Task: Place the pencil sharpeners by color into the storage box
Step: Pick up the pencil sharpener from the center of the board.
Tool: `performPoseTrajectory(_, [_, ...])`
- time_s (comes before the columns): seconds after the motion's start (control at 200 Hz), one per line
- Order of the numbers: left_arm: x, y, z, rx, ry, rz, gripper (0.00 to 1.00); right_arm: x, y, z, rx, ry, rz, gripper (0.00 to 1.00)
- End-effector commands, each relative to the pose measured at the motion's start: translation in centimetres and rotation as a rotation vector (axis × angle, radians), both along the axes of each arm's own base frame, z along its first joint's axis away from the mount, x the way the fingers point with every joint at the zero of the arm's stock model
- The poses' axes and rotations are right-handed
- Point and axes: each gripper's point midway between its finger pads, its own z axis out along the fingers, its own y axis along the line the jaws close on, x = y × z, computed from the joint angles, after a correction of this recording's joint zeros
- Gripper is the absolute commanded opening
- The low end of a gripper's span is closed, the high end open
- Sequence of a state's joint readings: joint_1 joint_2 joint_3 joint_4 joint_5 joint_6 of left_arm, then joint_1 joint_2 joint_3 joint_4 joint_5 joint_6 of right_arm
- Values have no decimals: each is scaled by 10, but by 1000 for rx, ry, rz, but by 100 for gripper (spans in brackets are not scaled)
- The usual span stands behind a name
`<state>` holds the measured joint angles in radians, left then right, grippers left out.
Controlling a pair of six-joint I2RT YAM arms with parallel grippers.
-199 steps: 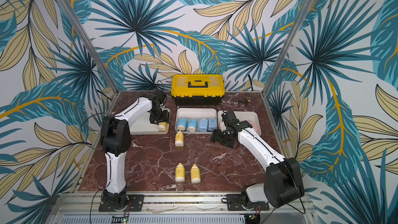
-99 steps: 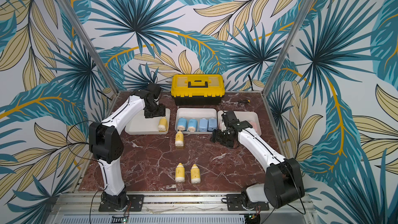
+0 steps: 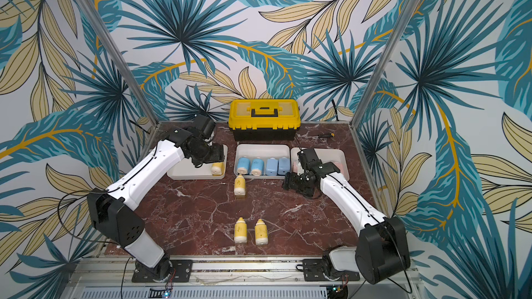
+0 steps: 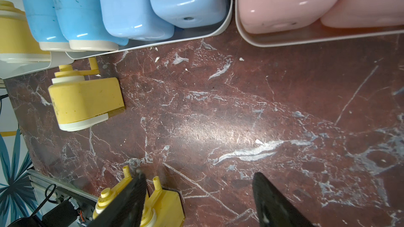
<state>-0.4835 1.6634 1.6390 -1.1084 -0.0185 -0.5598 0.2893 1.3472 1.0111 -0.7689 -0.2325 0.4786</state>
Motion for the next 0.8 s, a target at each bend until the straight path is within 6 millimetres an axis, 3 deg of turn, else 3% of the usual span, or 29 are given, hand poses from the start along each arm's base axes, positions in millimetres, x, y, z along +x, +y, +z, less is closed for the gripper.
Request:
performPoseTrajectory(0.0, [-22,-27,-4,-8,17,-29,77,-11,-6,-6,-20,31,-11,78])
performPoseTrajectory(0.21, [-45,-72,-41,45,94,-99,90,-19,-9,-8,-18,29,-17,78])
performPoseTrajectory(0.506, [-41,-76,-93,155,169,-93,93,-27,-13,-14,-32,32,-16,78])
performPoseTrajectory(0.796, [-33,-85,-121,159,215,-102,93,-27,-13,-18,-40,47,-12,78])
